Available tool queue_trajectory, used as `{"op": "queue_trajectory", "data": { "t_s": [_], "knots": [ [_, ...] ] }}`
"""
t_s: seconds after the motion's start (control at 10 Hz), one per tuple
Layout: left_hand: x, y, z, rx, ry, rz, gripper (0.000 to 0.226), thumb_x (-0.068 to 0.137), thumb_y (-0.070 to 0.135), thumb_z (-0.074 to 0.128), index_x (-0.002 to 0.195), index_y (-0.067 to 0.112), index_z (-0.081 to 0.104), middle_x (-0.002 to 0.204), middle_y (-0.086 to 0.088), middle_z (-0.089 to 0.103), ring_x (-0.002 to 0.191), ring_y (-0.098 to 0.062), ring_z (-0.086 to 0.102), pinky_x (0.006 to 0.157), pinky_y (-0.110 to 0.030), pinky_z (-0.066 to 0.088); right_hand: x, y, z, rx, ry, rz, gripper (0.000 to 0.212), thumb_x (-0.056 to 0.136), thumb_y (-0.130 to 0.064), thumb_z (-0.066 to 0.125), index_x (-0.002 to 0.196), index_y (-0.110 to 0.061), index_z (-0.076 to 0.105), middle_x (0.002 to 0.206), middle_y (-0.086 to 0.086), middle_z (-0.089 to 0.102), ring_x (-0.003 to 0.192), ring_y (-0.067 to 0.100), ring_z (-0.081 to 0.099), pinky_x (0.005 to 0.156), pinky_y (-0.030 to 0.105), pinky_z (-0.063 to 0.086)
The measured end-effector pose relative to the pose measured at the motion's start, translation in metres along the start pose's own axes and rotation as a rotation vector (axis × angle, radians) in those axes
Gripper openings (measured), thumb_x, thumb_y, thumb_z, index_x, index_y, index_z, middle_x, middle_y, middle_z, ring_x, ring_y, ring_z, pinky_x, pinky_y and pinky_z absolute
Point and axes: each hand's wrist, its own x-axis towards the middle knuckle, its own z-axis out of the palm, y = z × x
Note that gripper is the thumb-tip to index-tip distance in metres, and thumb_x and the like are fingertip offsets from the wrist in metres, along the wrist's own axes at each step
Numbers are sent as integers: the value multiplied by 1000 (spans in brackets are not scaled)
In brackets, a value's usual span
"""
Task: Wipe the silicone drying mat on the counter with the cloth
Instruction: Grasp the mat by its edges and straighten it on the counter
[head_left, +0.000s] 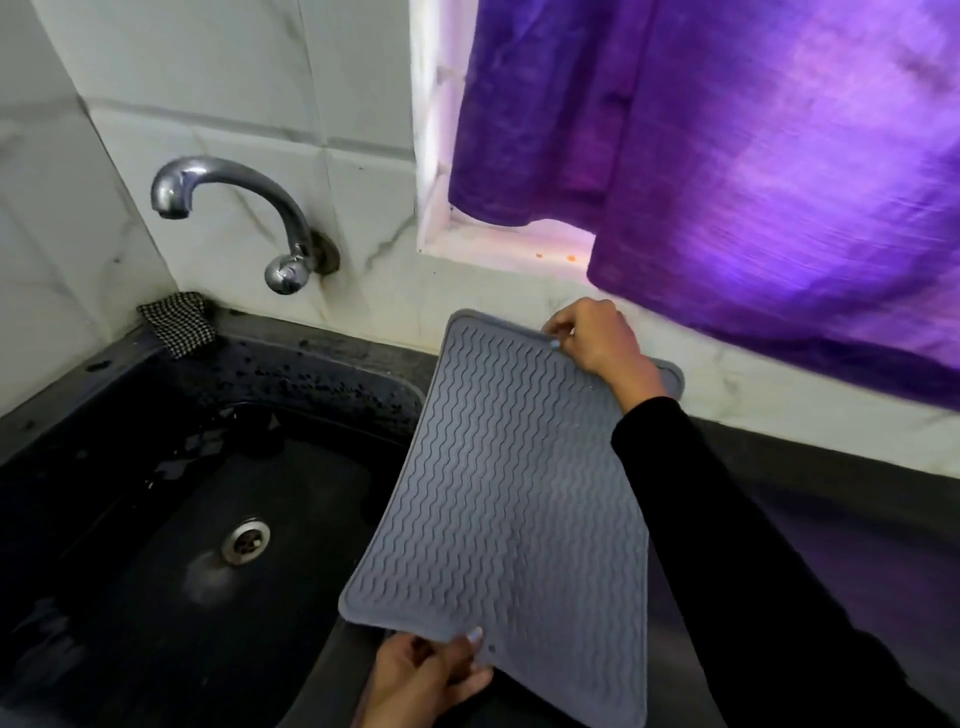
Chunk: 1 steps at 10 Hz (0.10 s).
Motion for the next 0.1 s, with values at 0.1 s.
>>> {"op": "queue_trajectory", "data": {
  "t_s": [0.1],
  "knots": [
    [4, -2, 2, 5, 71, 4, 24, 78, -12, 62, 83, 11, 55, 80, -12, 64, 73, -29, 62, 41, -28, 53, 18, 10, 28, -8, -54, 1, 26, 80, -6, 67, 104, -17, 71, 108, 7, 70, 100, 24, 63, 91, 36, 51]
  ]
}}
